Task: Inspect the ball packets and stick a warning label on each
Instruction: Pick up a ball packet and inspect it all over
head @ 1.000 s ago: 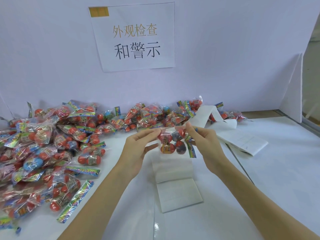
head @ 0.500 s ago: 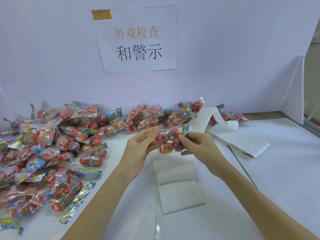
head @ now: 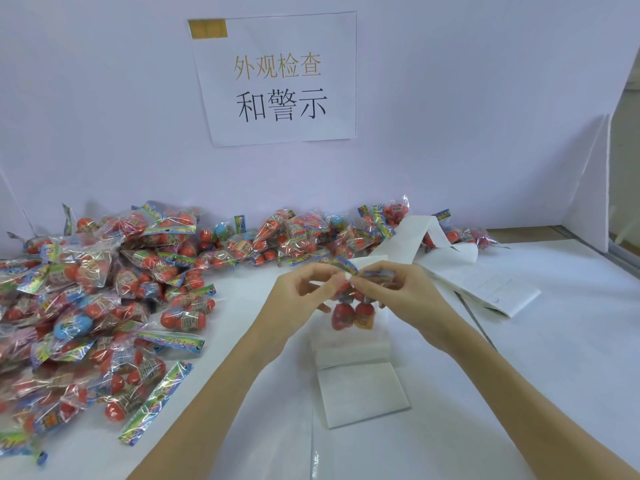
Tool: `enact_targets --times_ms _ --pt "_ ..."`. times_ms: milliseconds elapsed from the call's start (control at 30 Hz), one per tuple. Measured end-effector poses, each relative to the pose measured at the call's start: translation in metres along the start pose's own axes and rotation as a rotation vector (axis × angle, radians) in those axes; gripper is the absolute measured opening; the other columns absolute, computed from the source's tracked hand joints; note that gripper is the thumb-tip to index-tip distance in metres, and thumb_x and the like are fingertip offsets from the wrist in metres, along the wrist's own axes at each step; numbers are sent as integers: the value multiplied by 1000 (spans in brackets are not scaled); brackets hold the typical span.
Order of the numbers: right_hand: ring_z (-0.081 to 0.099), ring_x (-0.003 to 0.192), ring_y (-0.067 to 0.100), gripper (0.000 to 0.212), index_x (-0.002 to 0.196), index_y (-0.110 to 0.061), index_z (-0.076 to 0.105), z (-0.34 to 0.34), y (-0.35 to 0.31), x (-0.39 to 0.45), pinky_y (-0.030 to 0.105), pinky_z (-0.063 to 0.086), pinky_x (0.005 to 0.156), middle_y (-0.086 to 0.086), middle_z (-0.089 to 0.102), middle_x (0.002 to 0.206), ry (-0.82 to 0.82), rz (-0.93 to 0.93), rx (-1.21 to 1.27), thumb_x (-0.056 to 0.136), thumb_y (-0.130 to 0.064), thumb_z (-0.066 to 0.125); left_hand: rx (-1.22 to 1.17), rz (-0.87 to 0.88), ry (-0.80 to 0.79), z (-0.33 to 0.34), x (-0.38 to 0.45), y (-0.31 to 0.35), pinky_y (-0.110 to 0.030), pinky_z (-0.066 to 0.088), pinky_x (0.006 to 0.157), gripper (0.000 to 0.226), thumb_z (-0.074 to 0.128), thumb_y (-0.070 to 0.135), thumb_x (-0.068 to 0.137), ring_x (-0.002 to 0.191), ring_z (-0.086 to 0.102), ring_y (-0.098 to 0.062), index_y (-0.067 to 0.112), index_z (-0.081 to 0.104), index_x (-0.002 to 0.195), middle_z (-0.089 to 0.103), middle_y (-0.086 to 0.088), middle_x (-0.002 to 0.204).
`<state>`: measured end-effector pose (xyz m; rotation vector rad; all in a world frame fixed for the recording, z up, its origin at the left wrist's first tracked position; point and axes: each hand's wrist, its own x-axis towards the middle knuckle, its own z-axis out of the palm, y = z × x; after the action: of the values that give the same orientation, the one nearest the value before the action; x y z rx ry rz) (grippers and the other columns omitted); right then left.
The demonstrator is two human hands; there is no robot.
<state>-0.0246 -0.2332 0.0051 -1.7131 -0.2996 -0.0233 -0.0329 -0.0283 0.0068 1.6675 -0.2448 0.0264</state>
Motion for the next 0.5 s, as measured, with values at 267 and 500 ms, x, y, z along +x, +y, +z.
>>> enact_targets --times_ms 267,500 --pt "66 83 9 21 99 -18 84 3 -1 0 25 49 71 1 81 97 126 74 143 100 -31 68 -292 -109 128 5 -1 2 -28 54 81 12 74 19 92 85 68 -13 17 84 85 77 -3 94" --pt "76 94 11 26 115 -23 76 2 -6 -1 20 58 77 -4 81 101 129 7 136 99 -41 65 -583 -175 246 10 -4 5 -21 56 67 25 77 28 80 77 70 -11 12 80 98 76 -4 96"
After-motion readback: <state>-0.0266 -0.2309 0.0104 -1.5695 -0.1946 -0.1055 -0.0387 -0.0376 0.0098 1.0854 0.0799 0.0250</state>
